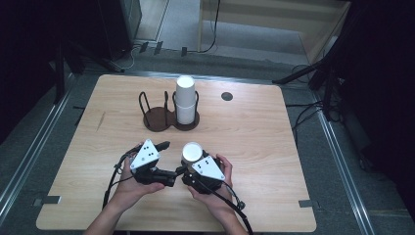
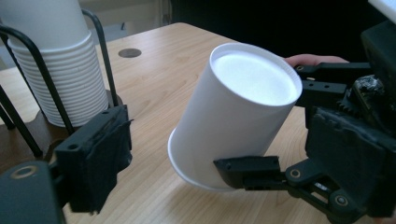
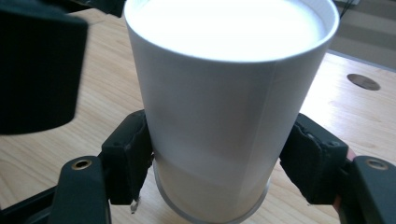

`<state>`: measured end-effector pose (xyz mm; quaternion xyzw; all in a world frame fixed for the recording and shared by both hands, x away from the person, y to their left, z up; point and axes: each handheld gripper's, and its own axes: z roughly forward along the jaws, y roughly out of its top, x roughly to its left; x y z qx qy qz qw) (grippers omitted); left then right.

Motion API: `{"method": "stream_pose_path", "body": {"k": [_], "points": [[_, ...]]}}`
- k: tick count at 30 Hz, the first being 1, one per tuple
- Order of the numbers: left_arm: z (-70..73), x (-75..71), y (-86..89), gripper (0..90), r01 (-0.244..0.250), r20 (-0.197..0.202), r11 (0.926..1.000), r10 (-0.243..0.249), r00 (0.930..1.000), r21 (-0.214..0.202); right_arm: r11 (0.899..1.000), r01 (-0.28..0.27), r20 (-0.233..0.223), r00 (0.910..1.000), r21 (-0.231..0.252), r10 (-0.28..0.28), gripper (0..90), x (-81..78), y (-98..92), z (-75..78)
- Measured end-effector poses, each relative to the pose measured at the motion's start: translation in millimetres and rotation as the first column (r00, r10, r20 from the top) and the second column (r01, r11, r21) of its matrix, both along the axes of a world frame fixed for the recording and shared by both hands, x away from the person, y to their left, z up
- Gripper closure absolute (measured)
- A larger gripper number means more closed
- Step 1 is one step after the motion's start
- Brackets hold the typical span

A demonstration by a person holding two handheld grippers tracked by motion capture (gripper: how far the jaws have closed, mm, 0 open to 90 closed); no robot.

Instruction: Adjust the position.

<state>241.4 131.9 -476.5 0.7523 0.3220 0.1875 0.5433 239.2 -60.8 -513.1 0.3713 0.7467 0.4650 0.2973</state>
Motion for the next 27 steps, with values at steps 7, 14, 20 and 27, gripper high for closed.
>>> {"method": "stream_pose_path", "body": {"k": [7, 14, 20, 27], "points": [[-0.1, -1.8, -2.1, 13.2, 0.031, 0.005, 0.9994, -0.031, 0.9995, 0.013, 0.999, -0.036, -0.004, 0.9993, 0.007, 0.036, 30.2, -3.0, 4.5, 0.0], [-1.4, -4.6, -7.1, 15.2, 0.054, 0.022, 0.9973, -0.055, 0.9982, 0.049, 0.997, -0.079, -0.007, 0.9968, 0.009, 0.079, 30.2, -5.8, 8.0, -0.4], [-1.7, -5.9, -8.7, 20.6, 0.052, 0.031, 0.9969, -0.054, 0.9981, 0.059, 0.993, -0.117, 0.003, 0.9932, 0.004, 0.117, 30.0, -7.9, 10.0, -0.6], [0.9, -8.1, -7.2, 31.7, 0.043, 0.063, 0.9966, -0.047, 0.9969, 0.070, 0.993, -0.122, 0.011, 0.9925, 0.001, 0.122, 30.0, -8.8, 10.4, -0.5]]}}
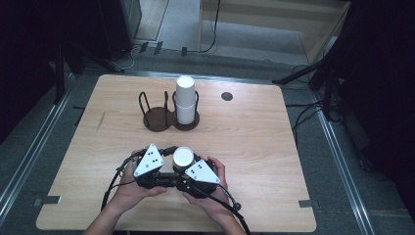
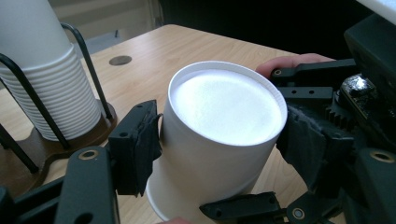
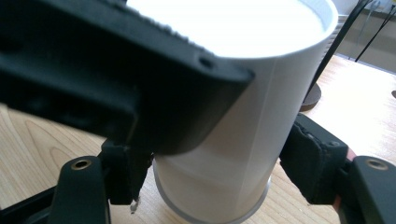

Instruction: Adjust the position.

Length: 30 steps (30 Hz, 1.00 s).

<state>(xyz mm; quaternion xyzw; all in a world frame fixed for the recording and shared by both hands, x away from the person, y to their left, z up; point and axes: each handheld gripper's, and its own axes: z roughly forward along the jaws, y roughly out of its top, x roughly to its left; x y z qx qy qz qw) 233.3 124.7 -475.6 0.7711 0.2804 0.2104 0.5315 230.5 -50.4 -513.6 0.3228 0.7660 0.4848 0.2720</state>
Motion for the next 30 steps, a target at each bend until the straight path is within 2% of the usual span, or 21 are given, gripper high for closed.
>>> {"method": "stream_pose_path", "body": {"k": [4, 13, 19, 24, 26, 30], "points": [[1.0, -0.7, 1.0, 34.1, -0.016, 0.016, 0.9998, 0.016, 0.9997, 0.012, 1.000, 0.005, 0.003, 1.0000, -0.008, -0.005, 30.0, -0.7, 0.6, -0.3], [1.2, -0.1, 2.6, 35.7, -0.005, 0.014, 0.9998, 0.005, 0.9999, 0.019, 1.000, 0.004, 0.010, 0.9999, -0.016, -0.004, 29.8, -0.9, 1.3, -1.4], [2.1, 1.6, 6.5, 36.9, 0.004, -0.005, 0.9999, -0.004, 1.0000, -0.012, 1.000, 0.009, 0.024, 0.9997, -0.013, -0.009, 25.5, -2.1, 1.9, -0.5], [4.0, 2.8, 9.6, 37.0, 0.019, -0.029, 0.9974, -0.021, 0.9994, -0.069, 0.999, 0.035, 0.029, 0.9990, -0.020, -0.034, 16.9, -3.6, 5.6, -2.2], [4.7, 3.0, 10.9, 37.0, 0.021, -0.034, 0.9970, -0.023, 0.9991, -0.074, 0.998, 0.047, 0.036, 0.9983, -0.037, -0.046, 18.2, -3.7, 7.0, -4.4], [5.1, 4.8, 14.2, 36.8, 0.023, -0.047, 0.9953, -0.027, 0.9985, -0.094, 0.999, 0.048, 0.056, 0.9974, -0.021, -0.046, 24.8, -3.6, 5.3, -5.4]]}}
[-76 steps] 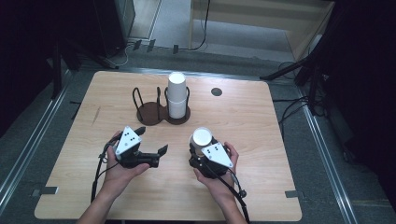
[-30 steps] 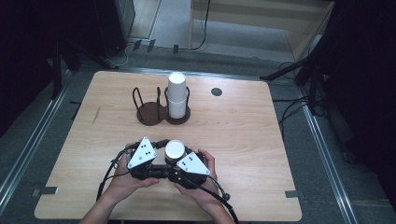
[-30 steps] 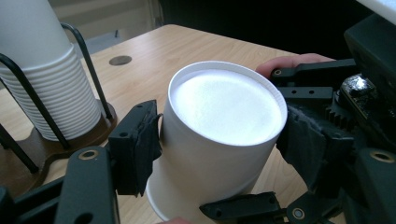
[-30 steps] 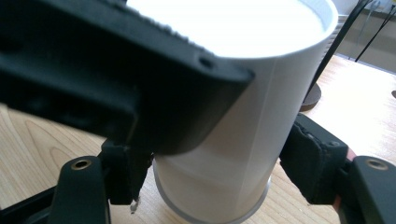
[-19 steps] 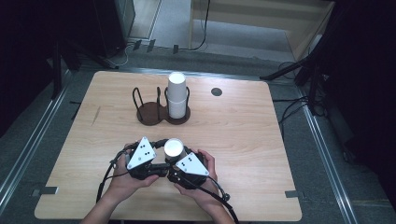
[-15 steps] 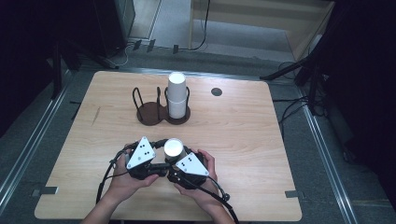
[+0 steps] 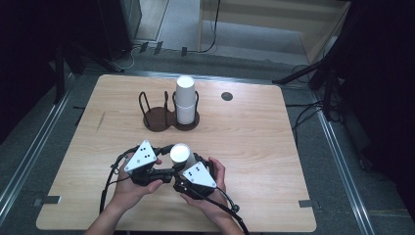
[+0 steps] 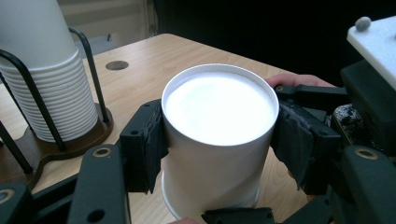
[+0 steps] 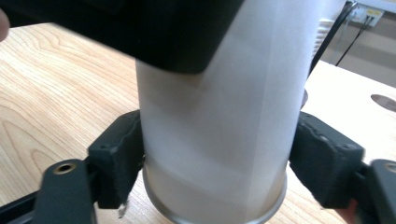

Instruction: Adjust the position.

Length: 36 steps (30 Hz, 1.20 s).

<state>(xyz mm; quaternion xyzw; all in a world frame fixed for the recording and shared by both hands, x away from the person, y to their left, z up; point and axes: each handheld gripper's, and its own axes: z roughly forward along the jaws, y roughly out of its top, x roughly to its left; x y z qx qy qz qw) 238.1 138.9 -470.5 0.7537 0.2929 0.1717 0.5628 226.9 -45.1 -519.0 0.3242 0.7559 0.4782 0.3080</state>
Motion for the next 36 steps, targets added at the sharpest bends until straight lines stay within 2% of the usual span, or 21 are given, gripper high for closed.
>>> {"method": "stream_pose_path", "body": {"k": [3, 5, 9, 12, 14, 16, 18, 19, 20, 26, 29, 34, 36], "points": [[1.5, 2.7, 2.0, 35.8, 0.003, -0.033, 1.0000, -0.003, 0.9994, 0.009, 1.000, -0.008, 0.021, 0.9997, -0.021, 0.009, 29.5, -1.4, -0.2, -0.8], [3.2, 4.8, 1.9, 35.0, 0.003, -0.074, 0.9998, -0.001, 0.9973, 0.021, 0.999, 0.003, 0.031, 0.9995, -0.044, -0.002, 31.1, -2.3, 0.7, -2.7], [6.2, 6.6, 1.8, 33.8, 0.004, -0.109, 0.9991, 0.001, 0.9941, 0.043, 0.998, 0.001, 0.052, 0.9987, -0.068, 0.002, 32.1, -3.0, 1.8, -5.0], [5.9, 8.1, -2.7, 28.2, 0.000, -0.150, 0.9955, 0.014, 0.9886, 0.095, 0.994, -0.008, 0.090, 0.9958, -0.109, 0.018, 31.9, -5.9, 4.6, -6.0], [5.1, 8.3, -5.9, 25.6, 0.008, -0.171, 0.9909, 0.015, 0.9852, 0.135, 0.989, -0.013, 0.113, 0.9931, -0.146, 0.029, 31.8, -8.2, 7.1, -7.8], [4.4, 9.3, -7.6, 25.3, 0.006, -0.201, 0.9881, 0.025, 0.9792, 0.154, 0.984, -0.014, 0.132, 0.9906, -0.179, 0.038, 31.6, -10.6, 9.9, -10.6], [3.6, 10.4, -6.9, 26.2, 0.004, -0.220, 0.9877, 0.031, 0.9751, 0.156, 0.977, -0.016, 0.158, 0.9862, -0.214, 0.051, 31.5, -12.3, 11.8, -13.2], [3.6, 10.4, -6.9, 26.9, 0.004, -0.220, 0.9877, 0.031, 0.9751, 0.156, 0.977, -0.016, 0.158, 0.9862, -0.214, 0.051, 31.5, -12.3, 11.8, -13.2], [3.5, 11.4, -5.3, 27.1, 0.008, -0.236, 0.9879, 0.029, 0.9714, 0.155, 0.970, -0.014, 0.179, 0.9820, -0.243, 0.059, 31.3, -13.1, 13.1, -14.8], [4.1, 12.1, -2.7, 30.5, 0.005, -0.242, 0.9869, 0.034, 0.9697, 0.162, 0.961, -0.003, 0.195, 0.9790, -0.275, 0.059, 27.3, -12.4, 13.7, -17.3], [2.6, 12.6, -3.4, 32.9, 0.004, -0.236, 0.9872, 0.034, 0.9713, 0.160, 0.966, -0.007, 0.164, 0.9852, -0.259, 0.051, 21.2, -10.8, 13.3, -16.0], [2.2, 15.1, 1.9, 34.6, -0.013, -0.221, 0.9911, 0.042, 0.9743, 0.132, 0.968, 0.002, 0.169, 0.9847, -0.251, 0.042, 18.1, -10.0, 10.0, -12.5], [1.3, 16.3, 4.7, 34.4, -0.029, -0.208, 0.9924, 0.053, 0.9766, 0.119, 0.972, 0.002, 0.168, 0.9850, -0.233, 0.038, 17.9, -9.8, 7.7, -9.9]]}}
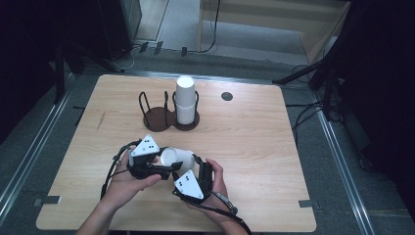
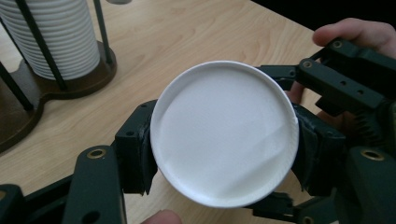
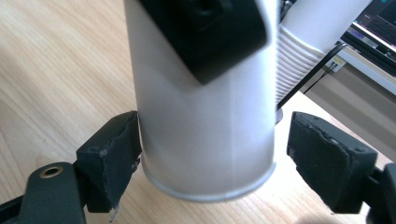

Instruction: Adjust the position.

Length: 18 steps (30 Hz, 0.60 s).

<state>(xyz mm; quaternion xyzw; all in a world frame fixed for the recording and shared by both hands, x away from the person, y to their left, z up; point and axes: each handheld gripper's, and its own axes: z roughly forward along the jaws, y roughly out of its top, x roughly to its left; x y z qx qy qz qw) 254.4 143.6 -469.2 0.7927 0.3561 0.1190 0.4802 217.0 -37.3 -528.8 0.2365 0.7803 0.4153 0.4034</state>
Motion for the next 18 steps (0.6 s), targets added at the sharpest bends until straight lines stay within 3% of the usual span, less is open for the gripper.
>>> {"method": "stream_pose_path", "body": {"k": [1, 3, 6, 10, 15, 18], "points": [[0.0, 0.0, 0.0, 34.3, 0.000, 0.000, 1.0000, 0.000, 1.0000, 0.000, 1.000, 0.003, -0.001, 1.0000, 0.011, -0.003, 17.8, 0.4, -1.1, 1.5], [-2.6, 0.9, 3.6, 34.0, -0.037, 0.033, 0.9984, 0.039, 0.9987, -0.043, 1.000, 0.007, -0.001, 1.0000, 0.030, -0.007, 17.2, 1.1, -3.2, 4.3], [-5.0, 0.9, 5.7, 33.7, -0.039, 0.079, 0.9978, 0.044, 0.9959, -0.054, 0.998, 0.021, -0.012, 0.9997, 0.052, -0.020, 15.8, 3.0, -6.9, 7.9], [-6.0, 0.4, 8.1, 33.3, -0.072, 0.147, 0.9954, 0.081, 0.9859, -0.063, 0.996, 0.044, -0.019, 0.9989, 0.075, -0.042, 13.7, 5.8, -11.8, 11.4], [-6.4, 0.9, 14.2, 33.2, -0.098, 0.163, 0.9869, 0.119, 0.9795, -0.128, 0.993, 0.064, -0.032, 0.9976, 0.098, -0.061, 13.2, 7.9, -16.2, 14.6], [-7.1, 1.2, 16.1, 33.2, -0.099, 0.176, 0.9847, 0.124, 0.9765, -0.144, 0.992, 0.070, -0.044, 0.9969, 0.104, -0.066, 12.9, 9.3, -18.1, 15.5]]}}
